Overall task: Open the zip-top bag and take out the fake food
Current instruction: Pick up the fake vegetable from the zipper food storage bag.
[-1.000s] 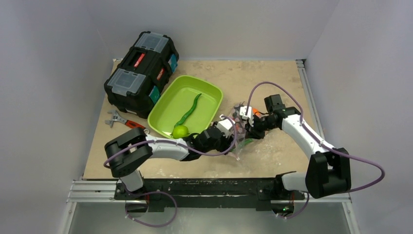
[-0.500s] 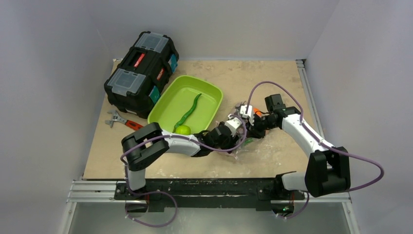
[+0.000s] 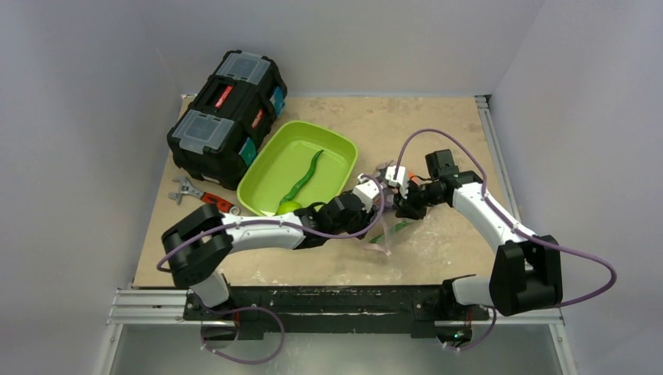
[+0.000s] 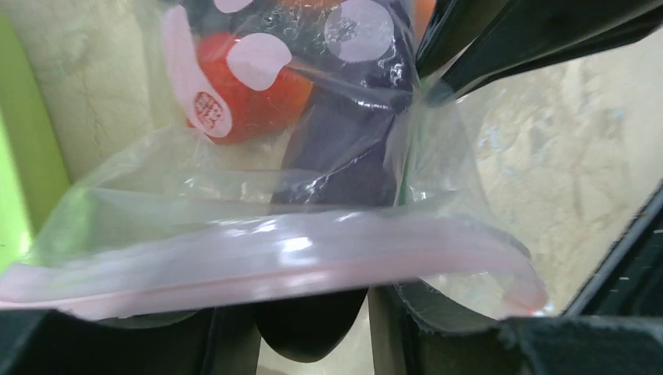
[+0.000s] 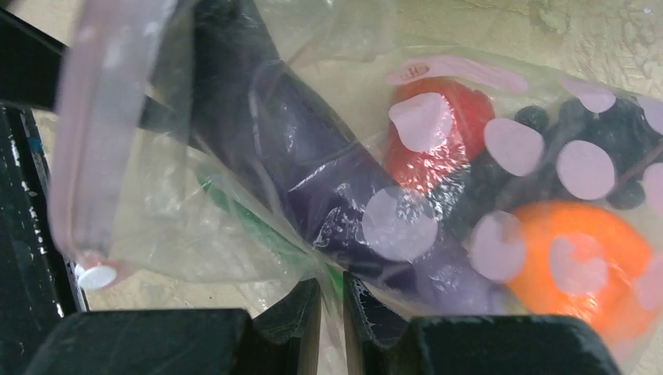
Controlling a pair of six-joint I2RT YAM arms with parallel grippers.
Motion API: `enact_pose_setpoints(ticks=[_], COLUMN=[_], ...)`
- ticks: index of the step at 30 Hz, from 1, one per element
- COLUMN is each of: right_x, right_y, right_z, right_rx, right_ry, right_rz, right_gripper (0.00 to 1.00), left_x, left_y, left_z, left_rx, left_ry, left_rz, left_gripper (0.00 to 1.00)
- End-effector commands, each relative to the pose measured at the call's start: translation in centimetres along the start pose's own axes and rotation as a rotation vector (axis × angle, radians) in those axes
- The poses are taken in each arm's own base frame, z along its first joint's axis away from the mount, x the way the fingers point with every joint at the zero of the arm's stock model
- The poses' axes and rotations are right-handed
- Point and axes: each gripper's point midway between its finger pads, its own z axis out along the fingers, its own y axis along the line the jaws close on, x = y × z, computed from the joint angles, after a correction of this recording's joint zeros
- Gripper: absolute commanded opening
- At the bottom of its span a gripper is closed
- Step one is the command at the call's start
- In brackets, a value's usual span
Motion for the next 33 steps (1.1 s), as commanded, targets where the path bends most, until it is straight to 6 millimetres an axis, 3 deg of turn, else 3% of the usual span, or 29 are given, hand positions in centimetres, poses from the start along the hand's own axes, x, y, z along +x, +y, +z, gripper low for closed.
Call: enact_pose_setpoints(ticks=[1, 9, 24, 33], right_x=[-0.5, -0.4, -0.5, -0.4], right_y=[-1.6, -2.1, -2.5, -2.5], right_z=[-0.2, -0.2, -0.4, -0.3], right_rx=[0.065, 0.092, 0.112, 0.108], right_ry=[0.006, 0.013, 0.007, 0.007], right_rz=[0.0, 0.011, 0.015, 0.017], right_gripper=[0.14, 0.13, 0.12, 0.12], left_x=[-2.5, -1.1, 1.8, 1.4], left_y=[-1.2, -0.9, 3.0, 4.5], left_z=[-3.4, -6.3, -11.9, -15.1], left_rx=[0.083, 0.118, 0.017, -0.001], left_ry=[-0.051, 0.023, 0.225, 0.188], left_rz=[-0.056, -0.073, 0.169, 0.259], left_gripper=[0.0, 0.0, 0.0, 0.0])
